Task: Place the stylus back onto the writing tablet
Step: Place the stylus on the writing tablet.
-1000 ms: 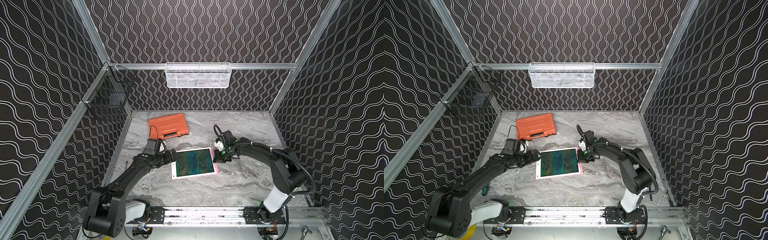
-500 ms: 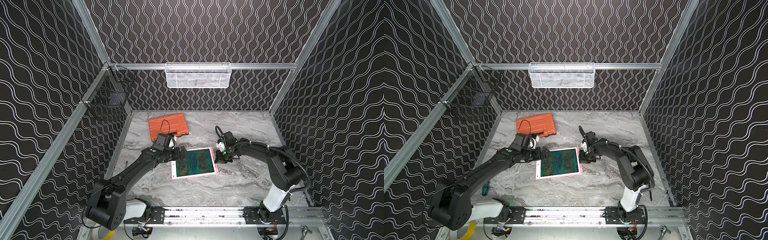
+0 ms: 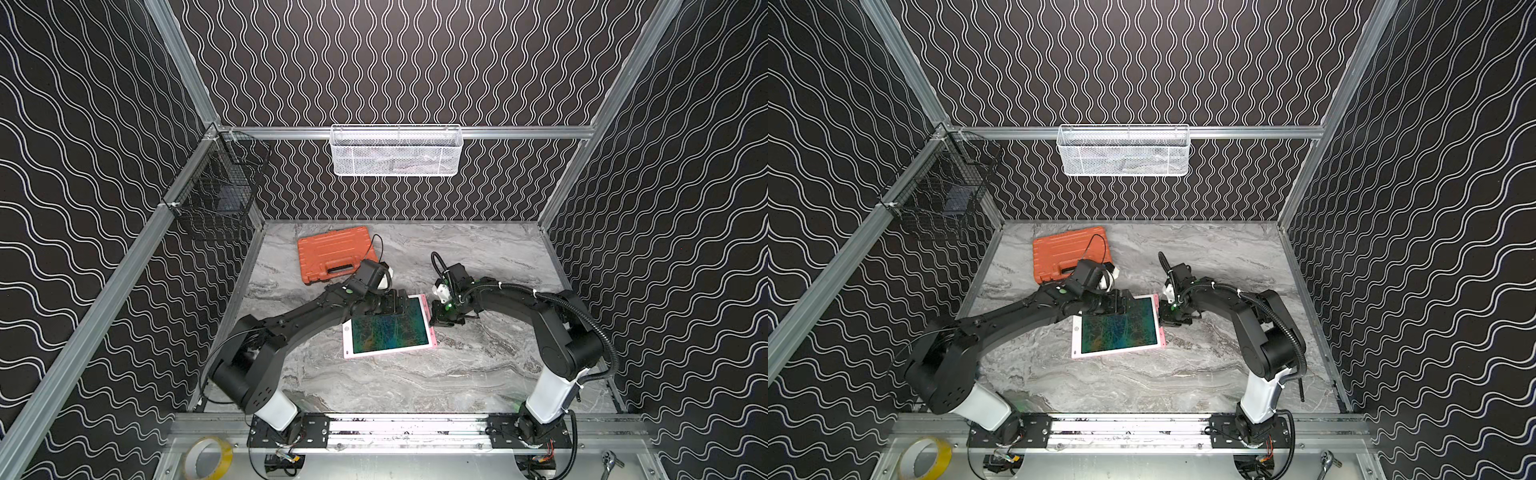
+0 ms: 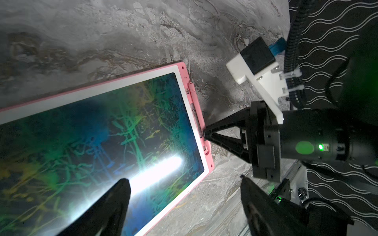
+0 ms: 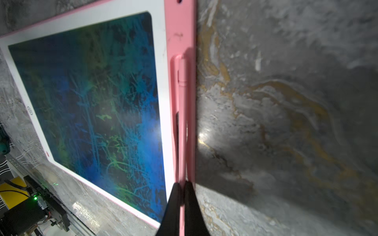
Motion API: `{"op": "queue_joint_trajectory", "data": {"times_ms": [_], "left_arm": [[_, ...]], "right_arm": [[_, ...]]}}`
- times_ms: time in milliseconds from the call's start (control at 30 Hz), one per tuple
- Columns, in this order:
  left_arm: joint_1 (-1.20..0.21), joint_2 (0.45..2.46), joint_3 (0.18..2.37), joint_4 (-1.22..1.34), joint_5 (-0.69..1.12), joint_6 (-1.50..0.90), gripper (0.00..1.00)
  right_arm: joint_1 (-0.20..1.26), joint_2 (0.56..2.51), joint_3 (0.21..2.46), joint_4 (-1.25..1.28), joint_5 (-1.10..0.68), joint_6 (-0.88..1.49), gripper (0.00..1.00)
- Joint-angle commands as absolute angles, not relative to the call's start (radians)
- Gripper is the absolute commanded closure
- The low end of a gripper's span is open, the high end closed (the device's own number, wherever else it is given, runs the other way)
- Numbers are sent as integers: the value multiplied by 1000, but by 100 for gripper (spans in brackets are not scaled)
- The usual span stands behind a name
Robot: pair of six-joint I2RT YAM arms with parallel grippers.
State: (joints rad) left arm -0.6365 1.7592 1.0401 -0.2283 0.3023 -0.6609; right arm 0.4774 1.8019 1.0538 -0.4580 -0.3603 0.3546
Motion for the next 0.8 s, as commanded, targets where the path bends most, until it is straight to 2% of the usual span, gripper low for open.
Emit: {"op": "queue_joint_trajectory", "data": {"times_ms": [0,200,400,600,767], "left_arm": [[-663,1802,1088,-192,294,-699,14],[-672,1864,1113,-171,285,-747,25],[-678,1894,1136,-170,288,-745,27],[-679,1911,1160,-189,284,-731,29],[-686,1951,1252,-292,263,-679,44]], "right_arm": [[478,1806,1053,-457,-359,357,100],[478,1810,1059,-463,-349,351,89],[478,1806,1065,-474,-333,343,78],[478,1786,1077,-496,-302,342,76],[479,1726,1092,-545,-286,340,77]]}}
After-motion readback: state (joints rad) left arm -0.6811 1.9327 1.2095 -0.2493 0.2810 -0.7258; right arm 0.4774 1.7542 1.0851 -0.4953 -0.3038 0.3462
